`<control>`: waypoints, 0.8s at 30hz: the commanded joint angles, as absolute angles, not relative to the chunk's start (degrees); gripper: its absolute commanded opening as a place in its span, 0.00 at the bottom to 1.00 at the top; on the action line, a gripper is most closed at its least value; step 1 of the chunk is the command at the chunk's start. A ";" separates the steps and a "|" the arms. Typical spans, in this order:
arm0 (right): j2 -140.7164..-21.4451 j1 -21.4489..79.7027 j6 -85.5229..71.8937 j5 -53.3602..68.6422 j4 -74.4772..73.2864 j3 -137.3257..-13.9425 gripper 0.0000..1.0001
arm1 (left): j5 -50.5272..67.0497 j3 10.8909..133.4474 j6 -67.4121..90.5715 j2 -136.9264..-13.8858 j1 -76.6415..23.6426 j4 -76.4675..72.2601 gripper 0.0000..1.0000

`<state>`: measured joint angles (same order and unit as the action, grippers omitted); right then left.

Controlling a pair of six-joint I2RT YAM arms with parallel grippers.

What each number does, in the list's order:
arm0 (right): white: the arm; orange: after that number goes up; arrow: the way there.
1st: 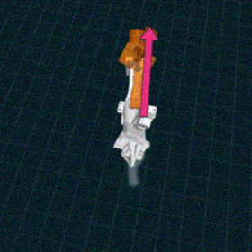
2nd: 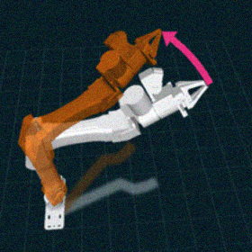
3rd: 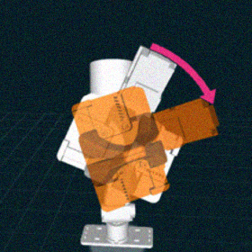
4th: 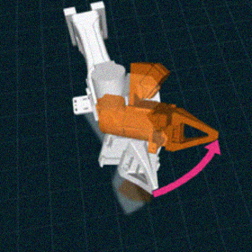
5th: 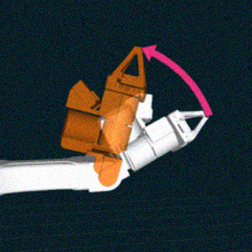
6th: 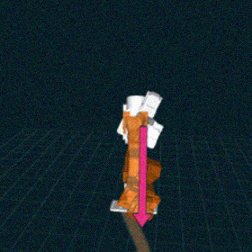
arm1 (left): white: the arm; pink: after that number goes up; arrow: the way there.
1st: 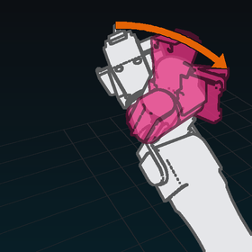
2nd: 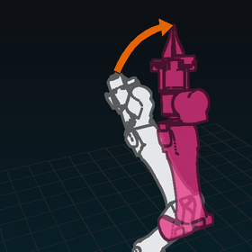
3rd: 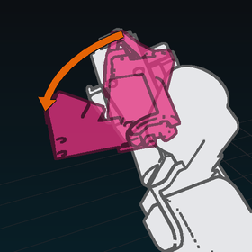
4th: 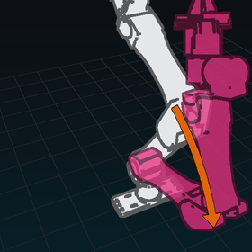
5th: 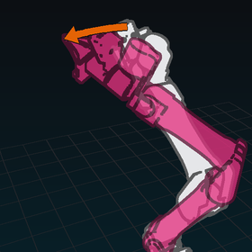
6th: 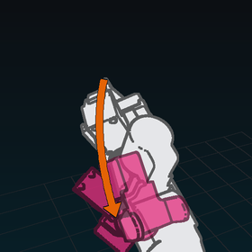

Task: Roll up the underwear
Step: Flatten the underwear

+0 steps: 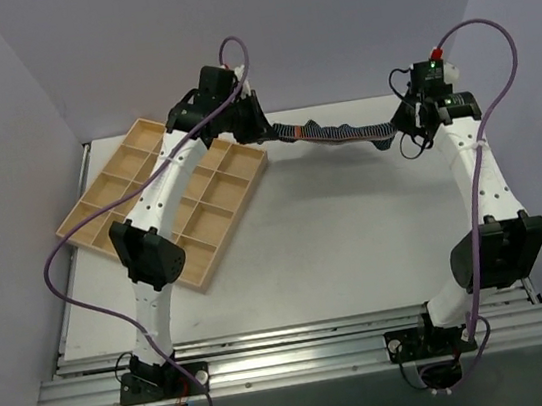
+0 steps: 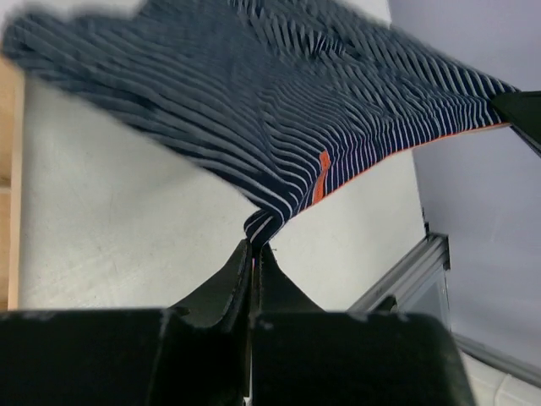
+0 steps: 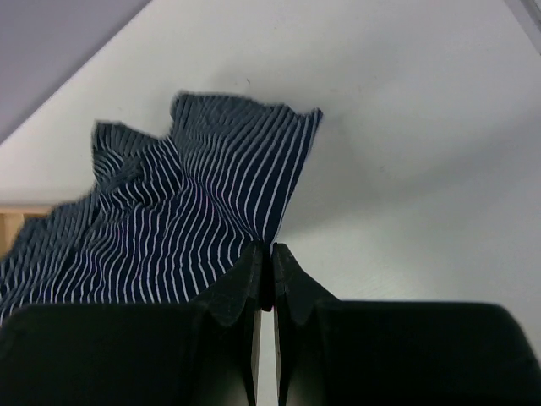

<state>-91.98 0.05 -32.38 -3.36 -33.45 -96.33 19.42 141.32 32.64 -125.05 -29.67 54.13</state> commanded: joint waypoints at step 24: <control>-62.86 14.15 -52.72 -1.40 -36.21 -41.92 0.32 | 16.53 67.59 34.63 -101.69 -38.41 30.76 0.02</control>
